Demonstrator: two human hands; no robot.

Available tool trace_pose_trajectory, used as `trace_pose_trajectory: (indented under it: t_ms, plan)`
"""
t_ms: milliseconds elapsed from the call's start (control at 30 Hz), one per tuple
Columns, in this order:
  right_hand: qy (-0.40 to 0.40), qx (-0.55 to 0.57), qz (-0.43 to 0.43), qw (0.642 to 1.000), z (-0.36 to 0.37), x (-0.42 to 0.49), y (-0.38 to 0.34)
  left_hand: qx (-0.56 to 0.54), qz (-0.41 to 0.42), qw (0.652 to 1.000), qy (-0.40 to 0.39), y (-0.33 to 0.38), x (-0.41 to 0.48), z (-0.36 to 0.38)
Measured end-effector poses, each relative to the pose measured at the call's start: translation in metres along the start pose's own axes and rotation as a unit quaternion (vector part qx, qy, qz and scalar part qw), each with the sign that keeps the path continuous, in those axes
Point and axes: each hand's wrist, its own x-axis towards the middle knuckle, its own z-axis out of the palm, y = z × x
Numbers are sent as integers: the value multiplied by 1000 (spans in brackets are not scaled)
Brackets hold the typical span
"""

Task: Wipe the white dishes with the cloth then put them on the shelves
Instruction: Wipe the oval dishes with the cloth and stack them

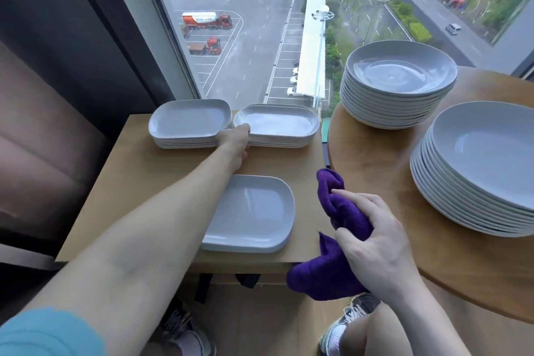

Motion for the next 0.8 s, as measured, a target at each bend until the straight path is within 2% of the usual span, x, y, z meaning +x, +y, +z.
trace_pose_trajectory:
  t_ms: [200,300,400,567,667,800]
  plan:
    - [14,-6,9,1000,-4,-10,-2,-165,1,985,-50,15,-30,-10]
    - [17,-17,3,1000,-8,-17,-8,-192,-5,972,-131,23,-54,-25]
    - [13,-19,-12,1000,-12,-27,-23,-251,-32,937,-242,20,-86,-52]
    - [1,-11,-31,999,-12,-39,-47,-363,-34,862,-351,-15,-129,-101]
    - [-15,-7,-49,999,-8,-54,-64,-396,-15,840,-371,-34,-153,-133]
    - [-27,-7,-72,997,3,-75,-85,-424,17,827,-368,-59,-179,-173]
